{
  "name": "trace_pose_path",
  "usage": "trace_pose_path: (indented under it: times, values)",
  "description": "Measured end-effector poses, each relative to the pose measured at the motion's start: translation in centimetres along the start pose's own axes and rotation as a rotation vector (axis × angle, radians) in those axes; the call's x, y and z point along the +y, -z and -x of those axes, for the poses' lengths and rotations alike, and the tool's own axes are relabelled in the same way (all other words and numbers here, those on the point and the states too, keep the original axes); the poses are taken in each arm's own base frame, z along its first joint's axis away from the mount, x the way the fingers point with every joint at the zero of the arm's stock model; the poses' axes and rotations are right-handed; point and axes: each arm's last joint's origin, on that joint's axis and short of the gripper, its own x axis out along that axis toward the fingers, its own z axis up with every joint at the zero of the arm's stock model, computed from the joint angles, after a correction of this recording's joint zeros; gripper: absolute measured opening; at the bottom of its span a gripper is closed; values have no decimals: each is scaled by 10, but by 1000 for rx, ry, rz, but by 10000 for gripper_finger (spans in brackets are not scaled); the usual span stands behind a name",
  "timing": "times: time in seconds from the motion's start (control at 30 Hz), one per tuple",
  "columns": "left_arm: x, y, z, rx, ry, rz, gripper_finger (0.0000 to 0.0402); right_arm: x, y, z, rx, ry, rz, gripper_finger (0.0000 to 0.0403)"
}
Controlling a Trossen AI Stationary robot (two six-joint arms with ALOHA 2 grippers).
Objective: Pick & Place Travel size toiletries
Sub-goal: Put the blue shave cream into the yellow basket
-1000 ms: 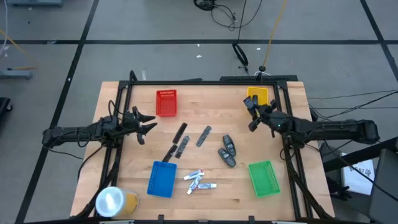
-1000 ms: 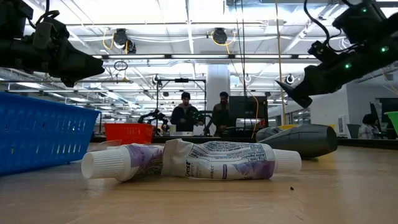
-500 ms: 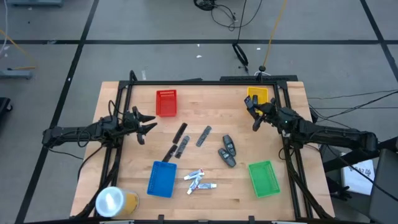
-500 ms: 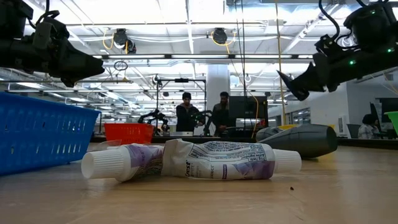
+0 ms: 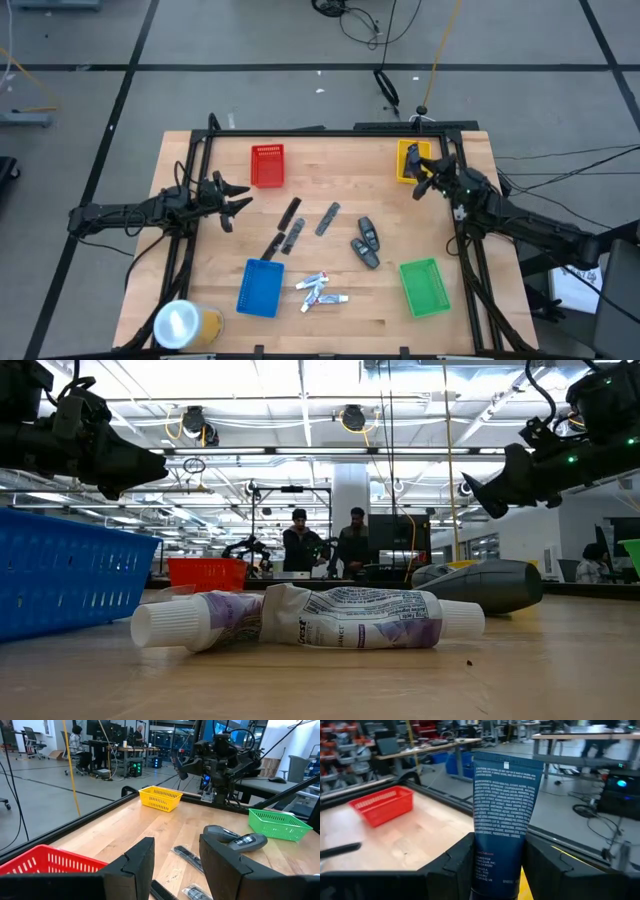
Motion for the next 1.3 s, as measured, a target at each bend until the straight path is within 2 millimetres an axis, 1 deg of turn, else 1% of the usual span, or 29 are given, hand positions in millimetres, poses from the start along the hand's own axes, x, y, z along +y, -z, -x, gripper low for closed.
trace_pose_path:
  times: [0.17,0.33,0.53,0.67,0.9,1.07,1.23,1.3]
  values:
    - [0,0,0,0,1,0,154,-6,2,-4,29,8,-40,139]
    - [0,0,0,0,0,0,154,-15,6,-10,87,85,-78,139]
    - [0,0,0,0,0,0,154,-23,1,-23,168,135,-157,139]
    - [0,0,0,0,0,0,154,-26,-3,-33,251,144,-187,139]
    - [0,0,0,1,1,0,154,-30,1,-48,404,192,-195,139]
    - [0,0,0,0,1,0,154,-33,8,-51,456,219,-192,139]
    - [0,0,0,1,0,0,154,-39,14,-46,506,354,-201,139]
    - [0,0,0,0,1,0,154,-40,15,-45,523,370,-203,139]
